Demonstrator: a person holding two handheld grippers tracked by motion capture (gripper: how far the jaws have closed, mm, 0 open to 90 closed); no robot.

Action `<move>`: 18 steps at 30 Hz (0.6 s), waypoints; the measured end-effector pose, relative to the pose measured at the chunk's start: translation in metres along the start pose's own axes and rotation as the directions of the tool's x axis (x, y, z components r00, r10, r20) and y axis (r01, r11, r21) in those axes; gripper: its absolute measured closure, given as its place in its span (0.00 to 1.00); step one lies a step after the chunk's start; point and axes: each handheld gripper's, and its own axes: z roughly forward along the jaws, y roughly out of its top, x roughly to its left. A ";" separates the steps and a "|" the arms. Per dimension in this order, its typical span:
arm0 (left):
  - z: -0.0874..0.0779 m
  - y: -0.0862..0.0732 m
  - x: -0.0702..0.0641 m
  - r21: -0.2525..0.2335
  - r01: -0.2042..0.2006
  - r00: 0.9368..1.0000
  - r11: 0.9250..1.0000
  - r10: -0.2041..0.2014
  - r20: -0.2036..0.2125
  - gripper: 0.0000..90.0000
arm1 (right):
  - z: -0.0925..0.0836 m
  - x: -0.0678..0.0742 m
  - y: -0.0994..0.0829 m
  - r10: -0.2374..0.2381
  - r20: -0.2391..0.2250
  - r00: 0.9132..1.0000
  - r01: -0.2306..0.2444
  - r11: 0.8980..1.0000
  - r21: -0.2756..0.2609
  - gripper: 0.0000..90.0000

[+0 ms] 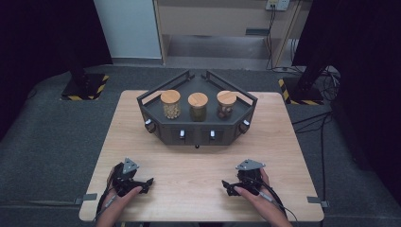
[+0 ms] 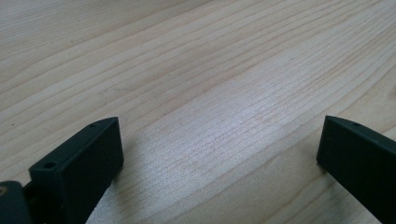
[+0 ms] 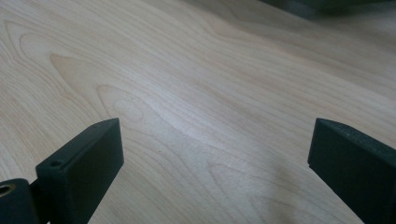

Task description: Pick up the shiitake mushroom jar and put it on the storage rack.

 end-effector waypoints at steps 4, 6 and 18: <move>0.000 0.000 0.000 0.000 0.000 1.000 1.000 0.000 0.000 0.00 | 0.005 0.002 -0.003 -0.007 0.001 1.000 0.007 1.000 0.007 0.04; 0.000 0.000 0.000 0.000 0.000 1.000 1.000 0.000 0.000 0.00 | 0.007 0.003 -0.005 -0.011 0.006 1.000 0.011 1.000 0.008 0.04; 0.000 0.000 0.000 0.000 0.000 1.000 1.000 0.000 0.000 0.00 | 0.013 0.004 -0.017 -0.030 0.018 0.999 0.030 1.000 -0.003 0.03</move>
